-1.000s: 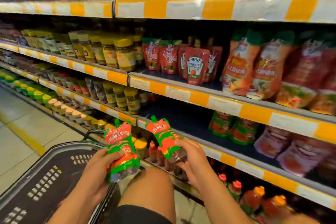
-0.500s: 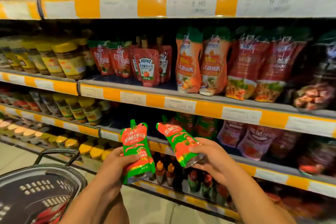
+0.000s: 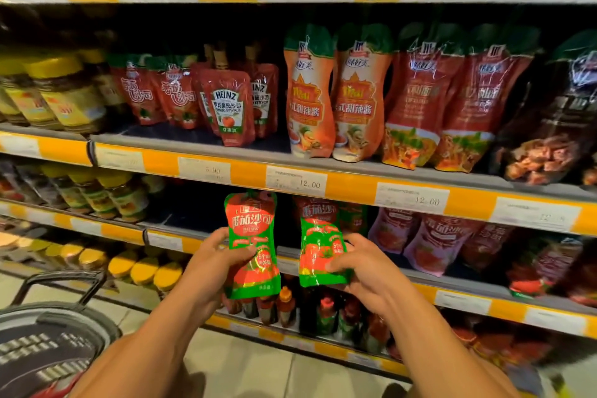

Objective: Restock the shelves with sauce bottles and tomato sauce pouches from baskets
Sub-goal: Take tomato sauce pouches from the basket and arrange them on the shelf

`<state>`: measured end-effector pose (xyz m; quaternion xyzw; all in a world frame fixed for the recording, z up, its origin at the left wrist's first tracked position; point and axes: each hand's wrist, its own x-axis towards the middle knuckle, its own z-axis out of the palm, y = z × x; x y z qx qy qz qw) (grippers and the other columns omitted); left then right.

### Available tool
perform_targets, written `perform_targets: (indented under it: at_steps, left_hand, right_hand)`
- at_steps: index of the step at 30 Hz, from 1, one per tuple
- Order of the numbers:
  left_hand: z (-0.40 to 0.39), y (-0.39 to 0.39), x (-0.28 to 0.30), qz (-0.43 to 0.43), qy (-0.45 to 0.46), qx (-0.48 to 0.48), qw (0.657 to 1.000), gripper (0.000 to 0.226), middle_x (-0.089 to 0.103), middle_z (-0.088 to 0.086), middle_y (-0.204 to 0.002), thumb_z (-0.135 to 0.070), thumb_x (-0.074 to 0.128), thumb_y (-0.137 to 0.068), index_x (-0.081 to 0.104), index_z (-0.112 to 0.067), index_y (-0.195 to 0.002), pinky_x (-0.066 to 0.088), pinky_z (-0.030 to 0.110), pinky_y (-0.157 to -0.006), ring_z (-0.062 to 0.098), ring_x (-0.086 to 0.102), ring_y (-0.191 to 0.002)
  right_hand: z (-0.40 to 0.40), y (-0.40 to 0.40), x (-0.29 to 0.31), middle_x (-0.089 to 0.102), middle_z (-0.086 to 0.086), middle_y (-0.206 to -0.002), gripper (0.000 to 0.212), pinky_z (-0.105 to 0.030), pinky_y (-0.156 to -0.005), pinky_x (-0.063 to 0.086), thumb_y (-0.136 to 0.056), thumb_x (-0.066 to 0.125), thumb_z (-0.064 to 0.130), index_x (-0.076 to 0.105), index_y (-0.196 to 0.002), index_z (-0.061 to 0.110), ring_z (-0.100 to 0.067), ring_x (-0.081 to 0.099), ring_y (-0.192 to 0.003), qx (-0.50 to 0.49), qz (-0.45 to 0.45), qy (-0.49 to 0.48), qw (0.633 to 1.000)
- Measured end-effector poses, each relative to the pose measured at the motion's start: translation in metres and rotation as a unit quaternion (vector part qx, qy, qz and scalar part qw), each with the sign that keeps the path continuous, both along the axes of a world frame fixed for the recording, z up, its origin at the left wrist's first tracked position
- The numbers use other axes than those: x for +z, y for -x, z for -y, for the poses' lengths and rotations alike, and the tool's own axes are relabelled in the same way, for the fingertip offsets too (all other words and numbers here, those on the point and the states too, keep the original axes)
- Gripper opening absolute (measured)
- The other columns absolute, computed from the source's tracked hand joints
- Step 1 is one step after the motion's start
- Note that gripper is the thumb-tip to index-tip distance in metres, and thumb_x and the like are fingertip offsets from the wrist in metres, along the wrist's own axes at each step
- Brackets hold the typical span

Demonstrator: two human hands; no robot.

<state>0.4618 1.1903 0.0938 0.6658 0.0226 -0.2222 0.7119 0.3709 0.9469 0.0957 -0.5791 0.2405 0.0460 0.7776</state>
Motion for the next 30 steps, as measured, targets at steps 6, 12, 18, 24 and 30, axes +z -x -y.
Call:
perform_targets:
  at_steps: [6,12,18,24,30]
  left_hand:
    - [0.009,-0.009,-0.005,0.030,-0.007,-0.018,0.999,0.041,0.077,0.015,-0.109,0.004,0.076,-0.086,0.065,-0.012,-0.122,0.055,0.061,-0.098,0.036,0.075,-0.100]
    - [0.029,-0.025,-0.007,0.063,-0.022,-0.043,0.997,0.036,0.078,0.011,-0.108,0.005,0.073,-0.089,0.068,-0.011,-0.121,0.058,0.052,-0.095,0.031,0.076,-0.102]
    - [0.057,-0.042,-0.009,0.085,-0.047,-0.022,0.995,0.029,0.079,0.004,-0.097,0.002,0.078,-0.087,0.066,-0.014,-0.108,0.058,0.037,-0.081,0.023,0.076,-0.093]
    - [0.082,-0.059,-0.015,0.121,-0.056,-0.035,0.990,0.037,0.078,0.002,-0.103,0.002,0.083,-0.081,0.072,-0.018,-0.110,0.056,0.036,-0.092,0.020,0.072,-0.102]
    - [0.091,-0.068,-0.029,0.118,-0.070,-0.074,0.988,0.039,0.078,-0.002,-0.111,-0.005,0.085,-0.081,0.075,-0.024,-0.114,0.056,0.041,-0.100,0.020,0.070,-0.111]
  right_hand:
    - [-0.001,-0.010,-0.002,0.078,-0.013,-0.099,0.044,-0.046,-0.087,0.060,-0.075,0.070,-0.020,0.065,-0.112,0.005,-0.030,0.076,-0.095,-0.032,0.006,0.039,0.999]
    - [0.003,-0.016,-0.001,0.078,-0.012,-0.092,0.031,-0.039,-0.068,0.062,-0.081,0.079,-0.006,0.065,-0.108,0.001,-0.024,0.077,-0.081,-0.109,0.008,0.106,0.988]
    - [0.010,-0.021,-0.005,0.077,-0.005,-0.086,0.020,-0.035,-0.069,0.059,-0.079,0.086,0.008,0.072,-0.093,0.008,-0.022,0.075,-0.079,-0.162,-0.001,0.216,0.963]
    - [0.014,-0.028,-0.009,0.046,0.003,-0.053,0.044,-0.029,-0.048,0.031,-0.083,0.082,0.007,0.046,-0.061,0.018,-0.017,0.044,-0.051,-0.197,-0.018,0.271,0.942]
    - [0.021,-0.037,-0.022,0.044,0.000,-0.053,0.047,-0.031,-0.050,0.028,-0.083,0.082,0.008,0.043,-0.058,0.015,-0.020,0.041,-0.054,-0.204,-0.060,0.270,0.939]
